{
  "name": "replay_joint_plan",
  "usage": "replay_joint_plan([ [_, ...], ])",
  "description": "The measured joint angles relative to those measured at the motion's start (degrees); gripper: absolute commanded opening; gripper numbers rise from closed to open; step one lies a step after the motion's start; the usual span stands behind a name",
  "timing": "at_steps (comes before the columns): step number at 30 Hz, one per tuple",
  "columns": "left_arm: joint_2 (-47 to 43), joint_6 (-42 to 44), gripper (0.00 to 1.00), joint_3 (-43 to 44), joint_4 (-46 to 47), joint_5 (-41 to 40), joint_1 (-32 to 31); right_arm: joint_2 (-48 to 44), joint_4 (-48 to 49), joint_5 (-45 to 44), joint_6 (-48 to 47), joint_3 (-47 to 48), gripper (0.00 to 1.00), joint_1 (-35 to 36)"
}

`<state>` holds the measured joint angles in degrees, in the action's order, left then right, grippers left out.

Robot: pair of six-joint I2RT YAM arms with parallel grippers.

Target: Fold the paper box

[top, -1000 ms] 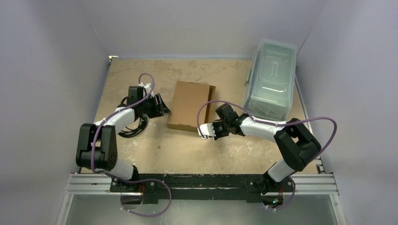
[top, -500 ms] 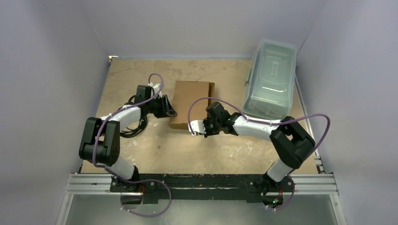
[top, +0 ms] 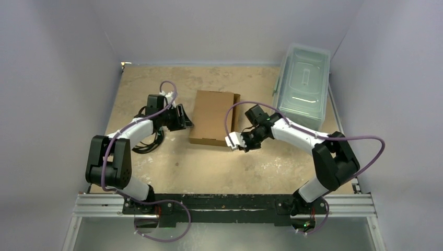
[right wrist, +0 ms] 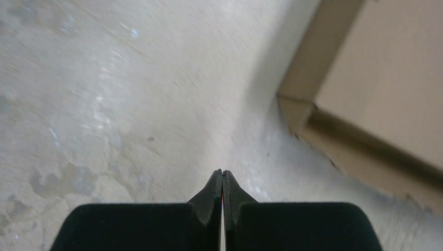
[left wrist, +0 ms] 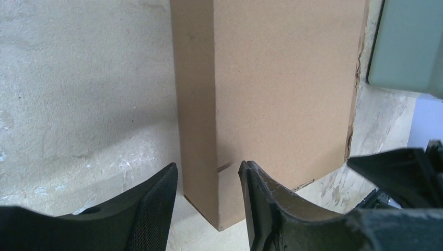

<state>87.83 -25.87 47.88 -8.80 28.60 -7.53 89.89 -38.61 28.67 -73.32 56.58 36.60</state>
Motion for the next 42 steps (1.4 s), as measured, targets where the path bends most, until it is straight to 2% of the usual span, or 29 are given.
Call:
replay_joint_plan([
  [3, -0.1, 0.0, 0.48, 0.0, 0.0, -0.1, 0.0, -0.1, 2.0, -2.1, 2.2, -0.2, 0.00, -3.2],
  [8, -0.1, 0.0, 0.47, -0.2, 0.0, 0.0, 0.0, 1.9, 8.6, -5.6, 7.6, -0.4, 0.00, -2.6],
  [15, 3.7, -0.7, 0.38, -0.2, 2.2, 4.0, 0.0, 9.4, 15.1, -9.5, 16.0, 1.6, 0.00, 5.0],
  [21, 4.1, -0.3, 0.39, 0.4, 2.9, 3.7, -1.1, 10.5, 21.7, -16.1, 28.2, 2.4, 0.00, 8.1],
  [26, 4.0, -0.1, 0.45, 0.5, 2.7, 3.7, -1.7, 9.6, 22.3, -14.3, 27.5, 1.6, 0.00, 6.9],
  [31, 0.0, -0.1, 0.61, -0.7, 1.7, 3.3, 0.8, 5.4, 9.0, -5.6, 18.5, 3.8, 0.00, 2.5],
  [34, -4.7, -0.2, 0.63, -1.4, 1.9, 2.3, 2.7, -0.2, 5.8, -3.5, 17.4, 3.9, 0.00, -0.8],
  [35, -6.1, -0.2, 0.65, -1.5, 1.9, 2.0, 3.2, -2.1, 6.1, -3.7, 18.5, 4.2, 0.00, -1.8],
  [37, -9.2, -0.2, 0.74, -1.6, 2.4, 1.0, 4.2, -4.2, 8.2, -5.2, 21.5, 5.1, 0.00, -3.2],
  [40, -13.3, -0.7, 0.91, -2.0, 4.4, -1.2, 5.6, -4.0, 14.1, -12.0, 29.4, 7.2, 0.00, -3.9],
  [42, -15.3, -2.1, 0.96, -2.0, 6.8, -2.4, 6.4, -2.2, 16.6, -17.0, 34.0, 9.6, 0.00, -3.9],
])
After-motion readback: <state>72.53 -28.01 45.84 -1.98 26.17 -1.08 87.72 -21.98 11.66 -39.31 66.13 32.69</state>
